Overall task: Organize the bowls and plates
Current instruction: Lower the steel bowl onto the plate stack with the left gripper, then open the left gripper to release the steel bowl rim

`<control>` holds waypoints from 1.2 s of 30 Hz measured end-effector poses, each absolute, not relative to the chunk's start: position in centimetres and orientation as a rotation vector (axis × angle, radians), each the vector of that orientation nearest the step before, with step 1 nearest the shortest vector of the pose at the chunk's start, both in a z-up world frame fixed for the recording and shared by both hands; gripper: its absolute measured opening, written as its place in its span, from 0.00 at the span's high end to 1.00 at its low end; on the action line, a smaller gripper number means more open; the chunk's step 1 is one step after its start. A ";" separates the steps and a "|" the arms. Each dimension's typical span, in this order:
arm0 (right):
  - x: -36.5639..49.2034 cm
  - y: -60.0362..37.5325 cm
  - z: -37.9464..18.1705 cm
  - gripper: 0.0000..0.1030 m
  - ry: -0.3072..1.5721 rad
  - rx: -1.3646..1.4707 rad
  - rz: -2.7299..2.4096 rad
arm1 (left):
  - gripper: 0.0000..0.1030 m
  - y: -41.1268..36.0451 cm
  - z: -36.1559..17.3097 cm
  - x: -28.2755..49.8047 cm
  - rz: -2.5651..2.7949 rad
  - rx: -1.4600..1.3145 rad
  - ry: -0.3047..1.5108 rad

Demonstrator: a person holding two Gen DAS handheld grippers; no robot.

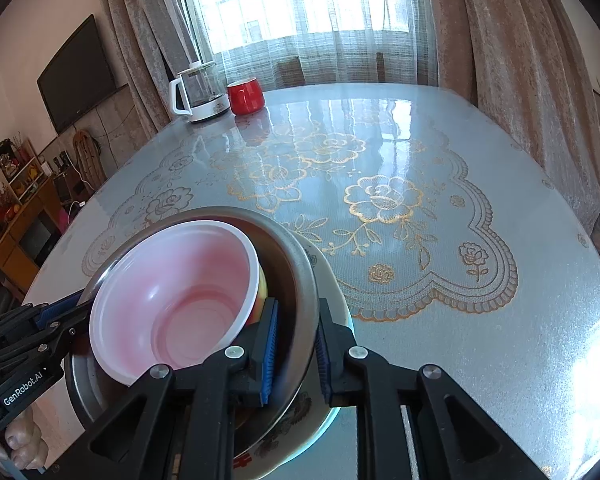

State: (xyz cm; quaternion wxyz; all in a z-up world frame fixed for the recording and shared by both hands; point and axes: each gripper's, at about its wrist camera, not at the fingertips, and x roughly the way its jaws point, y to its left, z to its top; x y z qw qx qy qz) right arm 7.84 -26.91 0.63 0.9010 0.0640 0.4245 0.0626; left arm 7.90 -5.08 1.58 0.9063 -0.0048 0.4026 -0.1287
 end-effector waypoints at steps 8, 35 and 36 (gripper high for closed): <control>7.5 -26.9 0.8 0.79 0.881 0.153 0.123 | 0.76 -4.9 2.0 7.3 -0.253 -0.013 0.807; 4.0 -26.8 3.5 0.64 0.742 0.160 0.029 | 0.61 -3.9 3.9 4.0 -0.166 -0.036 0.706; 3.8 -26.8 3.5 0.64 0.738 0.157 0.025 | 0.60 -3.8 3.9 3.8 -0.162 -0.036 0.705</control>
